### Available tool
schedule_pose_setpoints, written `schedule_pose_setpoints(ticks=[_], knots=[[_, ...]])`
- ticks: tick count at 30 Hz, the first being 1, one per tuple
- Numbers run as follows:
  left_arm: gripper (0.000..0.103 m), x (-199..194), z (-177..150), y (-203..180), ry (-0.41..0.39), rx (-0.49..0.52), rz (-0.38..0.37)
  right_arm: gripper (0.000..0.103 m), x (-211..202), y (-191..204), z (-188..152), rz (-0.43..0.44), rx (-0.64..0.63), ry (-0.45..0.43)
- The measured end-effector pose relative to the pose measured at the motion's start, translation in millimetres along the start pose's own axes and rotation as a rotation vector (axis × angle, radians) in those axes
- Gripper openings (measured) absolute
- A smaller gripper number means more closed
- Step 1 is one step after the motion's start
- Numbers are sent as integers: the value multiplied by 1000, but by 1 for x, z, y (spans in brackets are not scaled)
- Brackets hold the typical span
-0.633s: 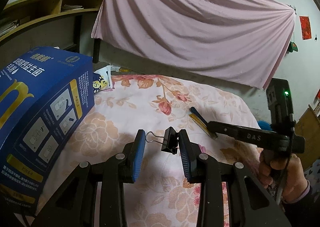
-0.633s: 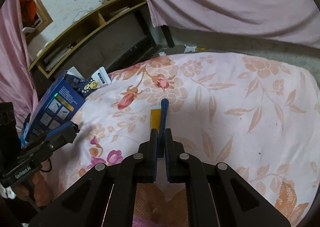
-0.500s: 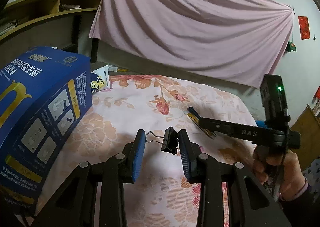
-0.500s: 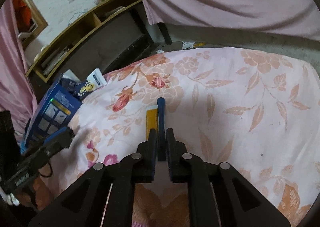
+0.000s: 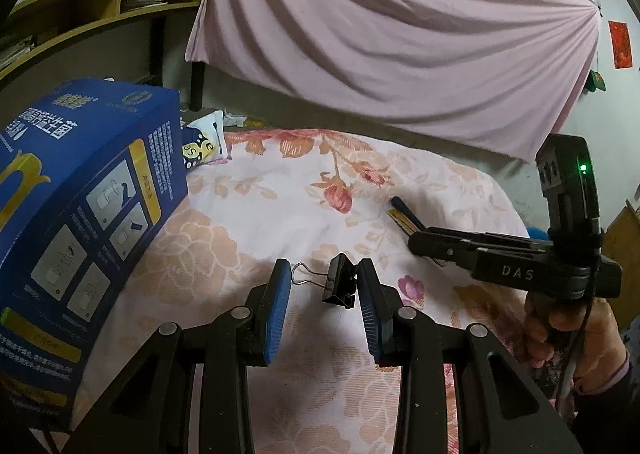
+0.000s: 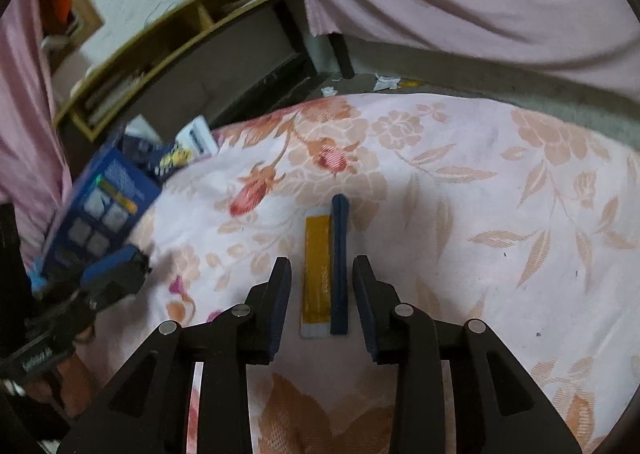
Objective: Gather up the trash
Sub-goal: 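Grasp the yellow marker alongside the blue pen with the right tool, then carry the binder clip and pen with marker over the blue basin with both tools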
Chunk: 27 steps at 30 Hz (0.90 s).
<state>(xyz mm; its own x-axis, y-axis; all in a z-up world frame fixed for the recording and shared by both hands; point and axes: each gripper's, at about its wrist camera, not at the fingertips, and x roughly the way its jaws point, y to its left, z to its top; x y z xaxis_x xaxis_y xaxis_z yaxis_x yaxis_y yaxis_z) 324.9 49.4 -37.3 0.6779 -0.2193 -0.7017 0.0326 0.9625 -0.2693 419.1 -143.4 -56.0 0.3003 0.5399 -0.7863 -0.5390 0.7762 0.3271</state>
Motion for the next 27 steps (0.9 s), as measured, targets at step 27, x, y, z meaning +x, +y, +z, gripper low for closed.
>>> schedule_pose_setpoints(ticks=[27], knots=[[29,-9,-13,-22,11,17,-97,11,-55,15,-56,-15,11,-82]])
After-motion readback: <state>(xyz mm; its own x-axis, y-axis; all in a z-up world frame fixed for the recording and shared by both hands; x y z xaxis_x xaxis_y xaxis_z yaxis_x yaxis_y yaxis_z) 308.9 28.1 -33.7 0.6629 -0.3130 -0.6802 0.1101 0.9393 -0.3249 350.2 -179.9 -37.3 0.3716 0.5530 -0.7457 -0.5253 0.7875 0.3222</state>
